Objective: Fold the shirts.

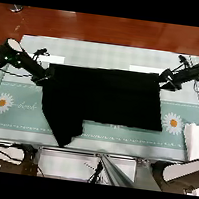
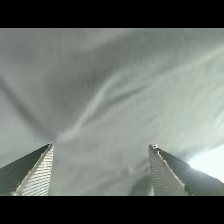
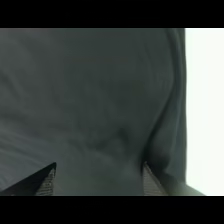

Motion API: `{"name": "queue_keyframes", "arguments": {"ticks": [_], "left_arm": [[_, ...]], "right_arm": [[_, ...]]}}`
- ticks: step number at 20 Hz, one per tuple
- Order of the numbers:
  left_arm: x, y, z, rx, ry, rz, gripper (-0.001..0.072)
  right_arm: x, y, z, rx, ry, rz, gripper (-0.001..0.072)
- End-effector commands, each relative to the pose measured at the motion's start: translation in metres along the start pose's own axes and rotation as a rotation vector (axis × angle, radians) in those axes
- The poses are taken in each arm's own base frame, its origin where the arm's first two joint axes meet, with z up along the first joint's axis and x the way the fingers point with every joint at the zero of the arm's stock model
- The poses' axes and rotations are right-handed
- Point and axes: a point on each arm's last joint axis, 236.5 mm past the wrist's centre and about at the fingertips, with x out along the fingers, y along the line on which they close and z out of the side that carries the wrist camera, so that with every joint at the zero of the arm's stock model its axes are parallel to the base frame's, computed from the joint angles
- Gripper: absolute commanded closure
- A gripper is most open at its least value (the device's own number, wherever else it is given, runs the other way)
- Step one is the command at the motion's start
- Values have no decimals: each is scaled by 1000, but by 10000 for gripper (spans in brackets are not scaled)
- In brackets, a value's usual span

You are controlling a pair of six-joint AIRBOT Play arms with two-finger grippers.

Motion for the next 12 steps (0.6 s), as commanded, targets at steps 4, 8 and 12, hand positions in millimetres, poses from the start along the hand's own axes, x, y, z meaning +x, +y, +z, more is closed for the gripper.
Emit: {"name": "queue_keyframes", "arguments": {"ticks": [4, 8, 12], "left_arm": [[-47, 27, -57, -96, -149, 2, 1], [-24, 67, -123, -315, -222, -15, 1], [9, 65, -154, -422, -222, -93, 3]], "right_arm": [[-73, -24, -41, 54, -272, -124, 90], [-56, -6, -101, 103, -395, 31, 90], [-42, 20, -124, 125, -451, 165, 89]]}}
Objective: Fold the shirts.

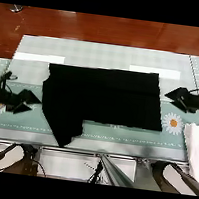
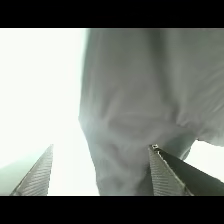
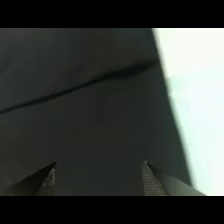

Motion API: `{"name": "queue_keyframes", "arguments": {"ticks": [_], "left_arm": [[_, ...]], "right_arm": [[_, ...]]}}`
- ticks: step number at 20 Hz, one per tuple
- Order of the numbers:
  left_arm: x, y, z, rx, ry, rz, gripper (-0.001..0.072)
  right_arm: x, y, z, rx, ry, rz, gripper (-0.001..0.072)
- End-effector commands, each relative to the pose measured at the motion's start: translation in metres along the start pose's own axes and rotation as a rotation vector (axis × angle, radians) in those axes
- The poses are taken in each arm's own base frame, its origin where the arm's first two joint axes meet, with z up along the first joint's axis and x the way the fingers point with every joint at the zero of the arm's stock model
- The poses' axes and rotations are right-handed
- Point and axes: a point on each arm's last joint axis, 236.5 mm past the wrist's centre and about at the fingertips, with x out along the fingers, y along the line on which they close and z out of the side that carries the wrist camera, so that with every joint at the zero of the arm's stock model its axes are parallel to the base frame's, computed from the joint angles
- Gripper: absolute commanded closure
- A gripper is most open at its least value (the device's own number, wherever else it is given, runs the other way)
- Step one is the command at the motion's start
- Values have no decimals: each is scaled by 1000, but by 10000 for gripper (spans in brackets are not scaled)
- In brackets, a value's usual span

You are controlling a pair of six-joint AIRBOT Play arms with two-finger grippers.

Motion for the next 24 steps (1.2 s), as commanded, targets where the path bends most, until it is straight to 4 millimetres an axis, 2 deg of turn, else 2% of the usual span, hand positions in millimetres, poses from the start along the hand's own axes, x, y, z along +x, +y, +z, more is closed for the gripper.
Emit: {"name": "queue_keyframes", "arguments": {"ticks": [1, 4, 7, 11, 15, 16, 17, 18, 20, 21, 23, 24], "left_arm": [[24, 2, -27, -66, -18, -89, 3], [41, -9, -38, -110, -8, -175, 3], [45, -18, -41, -87, -2, -201, 4], [60, -22, -45, -8, 4, -158, 5], [84, -21, -61, 20, 20, -136, 8], [86, -22, -64, 31, 27, -133, 44], [86, -23, -65, 64, 29, -133, 427], [85, -24, -65, 79, 31, -137, 666], [83, -27, -67, 86, 39, -145, 680], [82, -28, -67, 91, 40, -148, 680], [79, -32, -66, 96, 33, -157, 680], [78, -35, -64, 96, 26, -165, 680]], "right_arm": [[3, 20, -20, 34, -60, 124, 89], [2, 26, -19, 41, -64, 152, 90], [1, 33, -16, 48, -73, 181, 90], [-2, 43, -10, 74, -96, 228, 90], [-3, 46, -6, 85, -113, 240, 90], [-4, 42, 1, 88, -143, 227, 90], [-5, 35, 10, 92, -181, 202, 90], [-7, 23, 17, 115, -208, 167, 90], [-16, -18, 16, 180, -212, 60, 90], [-19, -44, 4, 192, -169, -24, 90], [-27, -103, -44, 271, -5, -267, 91], [-32, -120, -69, 305, 77, -354, 91]]}}
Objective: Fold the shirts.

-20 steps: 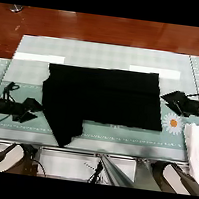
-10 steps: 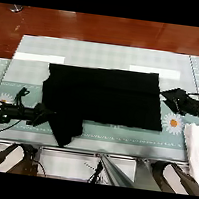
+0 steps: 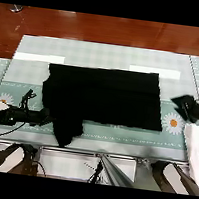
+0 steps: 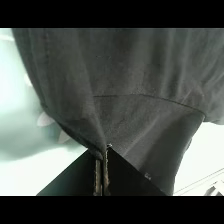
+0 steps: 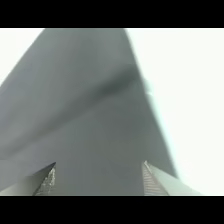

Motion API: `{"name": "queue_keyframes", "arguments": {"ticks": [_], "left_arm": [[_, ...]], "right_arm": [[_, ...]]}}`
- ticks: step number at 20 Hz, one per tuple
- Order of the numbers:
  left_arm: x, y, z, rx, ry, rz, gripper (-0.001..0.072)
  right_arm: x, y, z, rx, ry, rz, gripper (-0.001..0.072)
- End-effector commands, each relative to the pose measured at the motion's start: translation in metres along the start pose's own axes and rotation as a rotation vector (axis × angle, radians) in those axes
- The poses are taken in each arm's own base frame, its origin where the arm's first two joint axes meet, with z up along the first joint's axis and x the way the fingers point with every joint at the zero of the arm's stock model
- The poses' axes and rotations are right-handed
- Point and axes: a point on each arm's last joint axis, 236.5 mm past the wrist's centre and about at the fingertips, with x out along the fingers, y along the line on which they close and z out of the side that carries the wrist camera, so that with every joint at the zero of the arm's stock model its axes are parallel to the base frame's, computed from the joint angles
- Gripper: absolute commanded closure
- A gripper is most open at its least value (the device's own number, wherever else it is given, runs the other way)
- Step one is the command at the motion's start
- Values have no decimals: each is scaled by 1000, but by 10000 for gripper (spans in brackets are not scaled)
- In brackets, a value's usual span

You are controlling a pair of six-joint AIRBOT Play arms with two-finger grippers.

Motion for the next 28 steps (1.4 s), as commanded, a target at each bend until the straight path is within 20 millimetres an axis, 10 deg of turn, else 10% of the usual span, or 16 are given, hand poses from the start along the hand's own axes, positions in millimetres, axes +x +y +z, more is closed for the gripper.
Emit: {"name": "queue_keyframes", "arguments": {"ticks": [1, 8, 24, 25, 27, 28], "left_arm": [[-2, -11, 2, 5, -7, -36, 680], [-3, -19, 6, -10, -20, -67, 680], [-3, -19, 6, -11, -20, -67, 679], [-3, -19, 6, -11, -20, -68, 679], [-4, -22, 7, -10, -21, -76, 679], [-7, -25, 10, -1, -25, -79, 679]], "right_arm": [[-18, -85, -52, 89, 202, -328, 91], [5, -76, -101, 121, 452, -211, 91], [64, -34, -78, 169, 399, -1, 94], [68, -30, -79, 139, 400, -8, 196], [69, -19, -77, 46, 406, 11, 684], [67, -14, -73, 20, 407, 19, 686]]}}
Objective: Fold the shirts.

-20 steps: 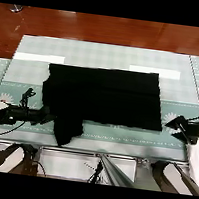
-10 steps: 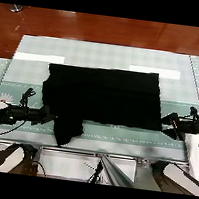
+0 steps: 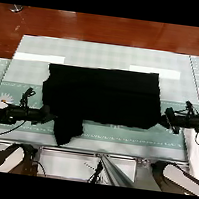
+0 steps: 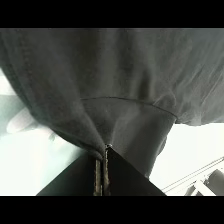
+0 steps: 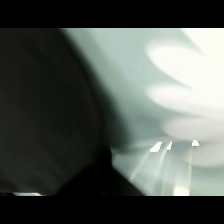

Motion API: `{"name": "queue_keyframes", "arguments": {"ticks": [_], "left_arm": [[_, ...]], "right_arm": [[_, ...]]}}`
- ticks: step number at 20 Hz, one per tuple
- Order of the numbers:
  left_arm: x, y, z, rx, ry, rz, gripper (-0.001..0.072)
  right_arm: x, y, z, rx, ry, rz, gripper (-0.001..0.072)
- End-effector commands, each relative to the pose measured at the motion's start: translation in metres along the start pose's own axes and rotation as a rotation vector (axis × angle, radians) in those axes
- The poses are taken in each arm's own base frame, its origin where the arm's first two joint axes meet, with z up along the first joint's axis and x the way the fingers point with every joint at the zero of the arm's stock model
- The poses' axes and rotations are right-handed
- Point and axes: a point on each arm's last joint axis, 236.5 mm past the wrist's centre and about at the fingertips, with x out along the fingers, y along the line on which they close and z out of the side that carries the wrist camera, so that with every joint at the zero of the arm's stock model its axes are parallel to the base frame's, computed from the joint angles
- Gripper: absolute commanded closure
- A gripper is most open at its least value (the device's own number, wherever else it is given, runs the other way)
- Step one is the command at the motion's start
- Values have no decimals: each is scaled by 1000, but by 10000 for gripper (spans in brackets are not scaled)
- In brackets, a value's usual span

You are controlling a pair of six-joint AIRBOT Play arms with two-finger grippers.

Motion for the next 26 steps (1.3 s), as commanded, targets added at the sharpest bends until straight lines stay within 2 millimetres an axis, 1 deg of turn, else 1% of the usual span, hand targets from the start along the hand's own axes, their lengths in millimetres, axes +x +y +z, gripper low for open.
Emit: {"name": "queue_keyframes", "arguments": {"ticks": [1, 3, 5, 7, 9, 10, 12, 14, 16, 19, 22, 24, 25, 26], "left_arm": [[-6, -9, 9, 24, -13, -12, 679], [-20, -27, 27, 77, -45, -28, 679], [-41, -50, 57, 138, -114, -35, 680], [-59, -68, 88, 160, -185, -36, 680], [-65, -77, 114, 161, -198, -37, 680], [-63, -79, 126, 161, -188, -37, 680], [-55, -84, 149, 163, -163, -37, 680], [-47, -89, 177, 129, -145, -40, 680], [-38, -95, 200, 116, -133, -44, 680], [-23, -109, 230, 146, -122, -48, 680], [-20, -115, 265, 119, -145, -58, 680], [-18, -117, 282, 100, -144, -67, 680], [-14, -118, 287, 103, -130, -70, 680], [-6, -116, 287, 105, -102, -71, 680]], "right_arm": [[-5, 21, 6, -108, 2, 11, 686], [-20, 33, 17, -151, -18, 12, 686], [-36, 49, 34, -190, -66, 21, 687], [-52, 68, 54, -216, -132, 44, 687], [-61, 88, 70, -227, -160, 95, 687], [-60, 100, 76, -240, -162, 126, 687], [-54, 115, 87, -245, -165, 164, 687], [-47, 128, 106, -249, -191, 179, 687], [-40, 137, 125, -254, -201, 179, 686], [-30, 151, 150, -254, -195, 186, 687], [-28, 162, 178, -232, -208, 218, 687], [-25, 165, 190, -231, -203, 224, 686], [-23, 167, 195, -227, -201, 234, 687], [-21, 166, 199, -225, -199, 236, 687]]}}
